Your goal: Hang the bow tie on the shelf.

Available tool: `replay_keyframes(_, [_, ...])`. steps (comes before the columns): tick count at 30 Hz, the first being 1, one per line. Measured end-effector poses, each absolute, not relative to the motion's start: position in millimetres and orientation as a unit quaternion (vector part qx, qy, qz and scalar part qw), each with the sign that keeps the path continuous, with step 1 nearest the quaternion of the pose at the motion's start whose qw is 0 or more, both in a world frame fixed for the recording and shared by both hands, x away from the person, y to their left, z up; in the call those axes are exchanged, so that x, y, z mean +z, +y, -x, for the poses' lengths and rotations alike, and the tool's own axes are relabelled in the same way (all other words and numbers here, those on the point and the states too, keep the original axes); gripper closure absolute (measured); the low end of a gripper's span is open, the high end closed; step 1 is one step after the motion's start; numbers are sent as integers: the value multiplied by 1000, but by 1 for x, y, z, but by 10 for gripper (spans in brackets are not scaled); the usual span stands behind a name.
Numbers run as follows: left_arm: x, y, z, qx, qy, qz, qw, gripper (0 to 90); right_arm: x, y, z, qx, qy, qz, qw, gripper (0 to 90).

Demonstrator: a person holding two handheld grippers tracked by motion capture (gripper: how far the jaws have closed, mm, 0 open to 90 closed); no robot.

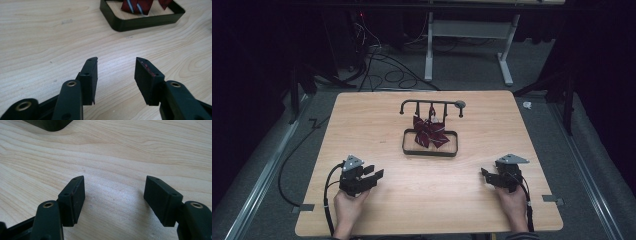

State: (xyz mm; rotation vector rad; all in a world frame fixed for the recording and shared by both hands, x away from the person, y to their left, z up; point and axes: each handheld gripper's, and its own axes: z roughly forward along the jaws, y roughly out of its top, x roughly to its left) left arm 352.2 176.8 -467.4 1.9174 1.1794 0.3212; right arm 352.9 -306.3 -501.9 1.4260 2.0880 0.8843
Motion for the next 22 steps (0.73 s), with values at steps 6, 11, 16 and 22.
replay_keyframes(6, [-487, 169, -354, 149, 475, -776, 388, 497, -502, -306, -353, 321, 759, -518, 229, 346])
replay_keyframes(11, [-502, 163, -356, 181, 473, -786, 354, 475, -502, -307, -353, 321, 759, -518, 229, 346])
replay_keyframes(16, [-507, 159, -353, 207, 472, -778, 359, 449, -502, -306, -353, 321, 759, -518, 229, 346])
replay_keyframes(22, [-507, 158, -353, 208, 473, -777, 359, 422, -502, -306, -353, 321, 759, -518, 229, 346])
